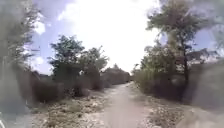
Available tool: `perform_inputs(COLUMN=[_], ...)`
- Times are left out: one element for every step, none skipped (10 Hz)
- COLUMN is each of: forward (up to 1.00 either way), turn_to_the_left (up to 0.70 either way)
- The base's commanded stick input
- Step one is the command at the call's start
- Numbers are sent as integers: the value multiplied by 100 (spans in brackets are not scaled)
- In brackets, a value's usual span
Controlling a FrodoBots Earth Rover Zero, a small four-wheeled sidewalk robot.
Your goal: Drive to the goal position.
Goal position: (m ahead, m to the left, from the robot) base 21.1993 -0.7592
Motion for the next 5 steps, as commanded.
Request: perform_inputs(forward=[70, 70, 70, 70, 70], turn_to_the_left=[0, 0, 0, 0, 0])
